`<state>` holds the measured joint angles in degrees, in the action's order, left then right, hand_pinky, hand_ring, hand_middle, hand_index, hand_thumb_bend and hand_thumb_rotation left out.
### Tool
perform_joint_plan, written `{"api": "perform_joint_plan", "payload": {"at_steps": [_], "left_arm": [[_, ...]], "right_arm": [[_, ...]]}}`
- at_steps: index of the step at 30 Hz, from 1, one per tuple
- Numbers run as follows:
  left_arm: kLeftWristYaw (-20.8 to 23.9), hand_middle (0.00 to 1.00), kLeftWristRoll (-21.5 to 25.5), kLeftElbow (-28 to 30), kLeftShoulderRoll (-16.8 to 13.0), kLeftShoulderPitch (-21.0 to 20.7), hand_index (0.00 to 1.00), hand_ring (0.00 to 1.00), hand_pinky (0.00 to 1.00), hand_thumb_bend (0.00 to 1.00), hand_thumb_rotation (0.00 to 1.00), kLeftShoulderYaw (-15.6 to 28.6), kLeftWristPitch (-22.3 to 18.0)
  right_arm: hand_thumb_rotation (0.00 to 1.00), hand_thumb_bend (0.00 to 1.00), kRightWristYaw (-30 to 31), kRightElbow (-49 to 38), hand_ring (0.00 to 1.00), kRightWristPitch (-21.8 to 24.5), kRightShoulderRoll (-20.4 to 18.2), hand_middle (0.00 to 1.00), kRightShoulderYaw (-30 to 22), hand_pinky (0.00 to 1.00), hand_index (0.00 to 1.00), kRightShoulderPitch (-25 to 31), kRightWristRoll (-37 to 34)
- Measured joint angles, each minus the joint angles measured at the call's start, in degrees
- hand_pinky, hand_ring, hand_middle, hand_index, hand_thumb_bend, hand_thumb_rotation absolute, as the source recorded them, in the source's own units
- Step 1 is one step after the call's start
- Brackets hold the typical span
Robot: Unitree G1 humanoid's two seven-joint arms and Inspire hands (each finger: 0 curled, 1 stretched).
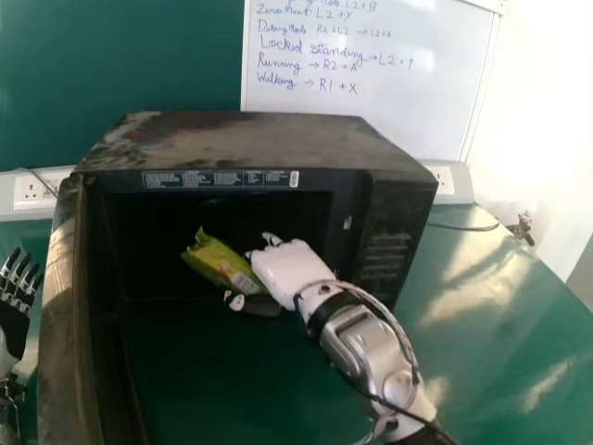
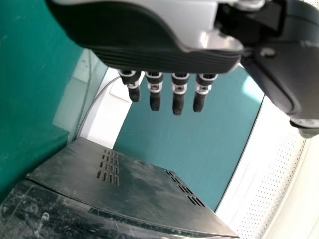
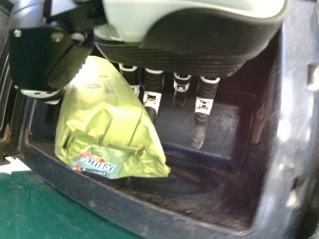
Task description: Put biscuit inside oven
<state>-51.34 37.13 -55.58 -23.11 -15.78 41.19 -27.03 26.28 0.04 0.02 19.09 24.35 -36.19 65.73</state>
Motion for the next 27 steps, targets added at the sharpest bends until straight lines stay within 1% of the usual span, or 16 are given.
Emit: {"api": "perform_joint_plan", "payload": {"at_steps": [2,6,8,11,12,15,19,21,23,24,27], "left_arm": [[-0.06,0.57,0.01,0.0,0.0,-0.02,0.73,0.4,0.05,0.95,0.69,0.01,0.01],[-0.12,0.57,0.01,-0.01,0.0,-0.03,0.71,0.4,0.05,0.95,0.69,0.01,0.01],[-0.13,0.57,0.0,-0.05,0.0,-0.04,0.71,0.41,0.06,0.95,0.69,0.02,0.0],[-0.14,0.58,0.0,-0.08,0.0,-0.05,0.7,0.41,0.06,0.95,0.69,0.02,0.0],[-0.16,0.57,0.01,-0.08,0.0,-0.05,0.69,0.41,0.06,0.96,0.68,0.02,0.01],[-0.21,0.57,0.02,-0.08,0.0,-0.09,0.68,0.4,0.06,0.96,0.68,0.02,0.03],[-0.71,0.57,0.02,-0.08,0.0,-0.12,0.67,0.4,0.06,0.96,0.68,0.03,0.03],[-0.79,0.57,0.02,-0.09,0.0,-0.12,0.67,0.4,0.06,0.97,0.67,0.04,0.03],[-0.82,0.57,0.02,-0.09,0.0,-0.14,0.67,0.4,0.06,0.98,0.67,0.04,0.03],[-0.83,0.56,0.03,-0.09,0.0,-0.17,0.67,0.4,0.06,0.98,0.66,0.04,0.03],[-0.86,0.56,0.03,-0.09,0.01,-0.21,0.66,0.4,0.07,0.98,0.67,0.03,0.03]], "right_arm": [[0.0,0.52,-0.62,1.28,0.5,0.07,-0.3,0.45,0.29,0.55,0.53,-0.88,-0.16],[0.0,0.52,-3.85,4.02,0.48,-0.18,-0.64,0.44,0.76,0.53,0.54,-2.43,-0.84],[0.0,0.52,-4.9,5.81,0.49,-0.24,-0.73,0.44,1.08,0.55,0.54,-3.44,-1.1],[0.0,0.52,-5.41,8.24,0.54,-0.2,-1.08,0.45,1.5,0.61,0.54,-4.97,-2.18],[0.0,0.52,-5.52,8.94,0.55,-0.21,-1.19,0.46,1.69,0.62,0.54,-5.44,-2.44],[0.0,0.53,-6.07,11.34,0.57,-0.14,-1.65,0.51,2.03,0.63,0.48,-6.66,-3.48],[0.0,0.53,-7.24,14.71,0.58,-0.07,-2.09,0.53,2.63,0.66,0.46,-8.22,-4.38],[0.0,0.53,-8.32,16.66,0.56,0.0,-2.49,0.52,2.99,0.66,0.46,-8.97,-4.43],[0.0,0.53,-9.65,18.59,0.53,0.1,-2.79,0.49,3.39,0.63,0.49,-9.94,-4.41],[0.0,0.53,-10.67,19.76,0.54,0.1,-2.86,0.48,3.7,0.61,0.51,-10.53,-4.37],[0.0,0.53,-13.25,24.0,0.53,0.18,-3.08,0.46,4.84,0.58,0.52,-12.63,-4.19]]}}
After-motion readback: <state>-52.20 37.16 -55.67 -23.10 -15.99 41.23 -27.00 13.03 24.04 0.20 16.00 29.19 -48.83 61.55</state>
